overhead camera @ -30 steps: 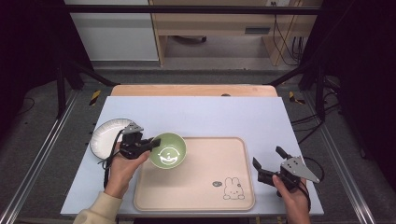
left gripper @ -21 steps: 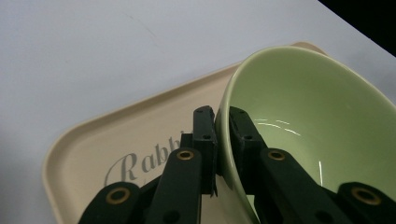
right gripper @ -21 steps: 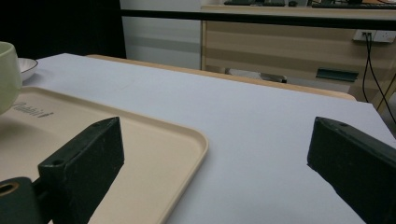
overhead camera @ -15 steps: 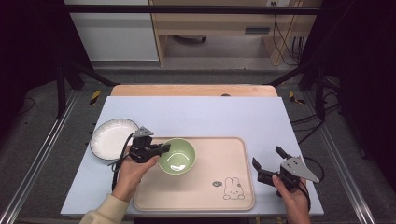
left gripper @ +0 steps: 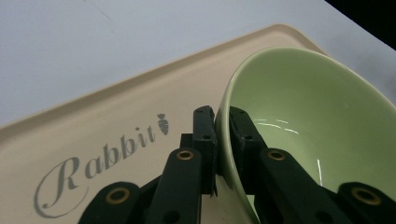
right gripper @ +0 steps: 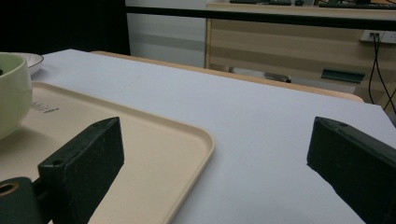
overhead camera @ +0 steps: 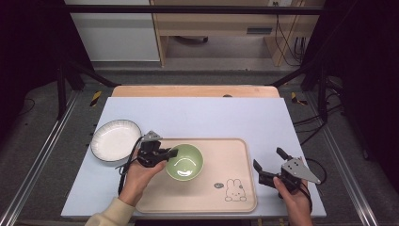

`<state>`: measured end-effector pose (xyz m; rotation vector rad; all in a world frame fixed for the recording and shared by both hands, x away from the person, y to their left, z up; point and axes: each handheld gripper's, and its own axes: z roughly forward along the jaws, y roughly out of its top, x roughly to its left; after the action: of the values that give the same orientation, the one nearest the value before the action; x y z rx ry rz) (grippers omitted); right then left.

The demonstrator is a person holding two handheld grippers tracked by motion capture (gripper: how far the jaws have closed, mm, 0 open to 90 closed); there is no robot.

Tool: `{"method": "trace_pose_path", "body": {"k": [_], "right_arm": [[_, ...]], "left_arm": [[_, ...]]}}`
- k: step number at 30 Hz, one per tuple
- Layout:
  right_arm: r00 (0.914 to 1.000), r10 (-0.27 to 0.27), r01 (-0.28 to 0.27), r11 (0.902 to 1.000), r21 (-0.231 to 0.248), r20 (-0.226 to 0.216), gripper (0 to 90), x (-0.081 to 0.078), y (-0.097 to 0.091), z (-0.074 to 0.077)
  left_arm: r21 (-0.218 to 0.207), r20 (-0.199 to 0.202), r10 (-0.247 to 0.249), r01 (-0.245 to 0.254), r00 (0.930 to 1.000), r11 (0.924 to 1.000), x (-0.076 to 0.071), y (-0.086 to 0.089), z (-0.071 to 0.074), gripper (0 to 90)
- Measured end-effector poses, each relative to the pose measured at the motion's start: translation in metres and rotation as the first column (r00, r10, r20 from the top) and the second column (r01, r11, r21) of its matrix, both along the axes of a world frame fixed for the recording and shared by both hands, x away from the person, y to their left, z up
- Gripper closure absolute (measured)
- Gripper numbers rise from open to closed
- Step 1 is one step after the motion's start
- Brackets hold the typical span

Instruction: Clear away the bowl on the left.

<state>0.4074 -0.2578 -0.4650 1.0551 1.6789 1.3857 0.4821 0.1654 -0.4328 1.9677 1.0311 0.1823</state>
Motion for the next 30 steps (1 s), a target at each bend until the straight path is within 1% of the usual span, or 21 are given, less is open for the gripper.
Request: {"method": "trace_pose_path", "body": {"k": [6,8,12,14,15,19,21,27,30], "right_arm": [[1.0000,-0.002,0.002,1.0000,-0.007,0.002,4.1,0.000,-0.001,0.000],[1.0000,-0.001,0.001,1.0000,-0.002,0.001,4.1,0.000,0.000,0.000],[1.0000,0.000,0.000,1.0000,-0.007,0.005,4.2,0.000,-0.001,0.001],[1.0000,0.003,-0.003,1.0000,-0.006,0.006,4.2,0.000,-0.001,0.001],[1.0000,0.003,-0.003,1.0000,-0.005,0.006,4.2,0.000,-0.001,0.001],[1.0000,0.003,-0.003,1.0000,-0.005,0.001,4.2,0.000,-0.001,0.001],[1.0000,0.005,-0.005,1.0000,-0.003,0.003,4.2,0.000,-0.001,0.001],[1.0000,0.009,-0.009,1.0000,-0.005,0.004,4.3,0.001,0.000,0.001],[0.9999,0.011,-0.011,0.9999,-0.005,0.000,4.3,0.000,0.000,0.000]], "left_arm": [[-0.024,-0.016,-0.016,0.016,0.9997,0.9996,0.000,-0.006,-0.002,82.4],[-0.018,-0.014,-0.022,0.022,0.9997,0.9996,-0.001,-0.009,-0.002,82.4],[-0.004,-0.016,-0.029,0.029,0.9994,0.9996,-0.001,-0.013,-0.004,82.4],[-0.003,-0.022,-0.029,0.029,0.9993,0.9996,-0.002,-0.015,-0.007,82.3],[0.005,-0.023,-0.035,0.036,0.9991,0.9994,-0.002,-0.016,-0.007,82.4],[0.003,-0.024,-0.036,0.036,0.9991,0.9994,-0.002,-0.019,-0.009,82.4],[0.012,-0.025,-0.041,0.041,0.9989,0.9991,-0.002,-0.020,-0.010,82.4],[0.015,-0.036,-0.050,0.051,0.9981,0.9986,-0.003,-0.021,-0.013,82.3],[0.024,-0.035,-0.058,0.059,0.9977,0.9980,-0.003,-0.023,-0.013,82.3]]}}
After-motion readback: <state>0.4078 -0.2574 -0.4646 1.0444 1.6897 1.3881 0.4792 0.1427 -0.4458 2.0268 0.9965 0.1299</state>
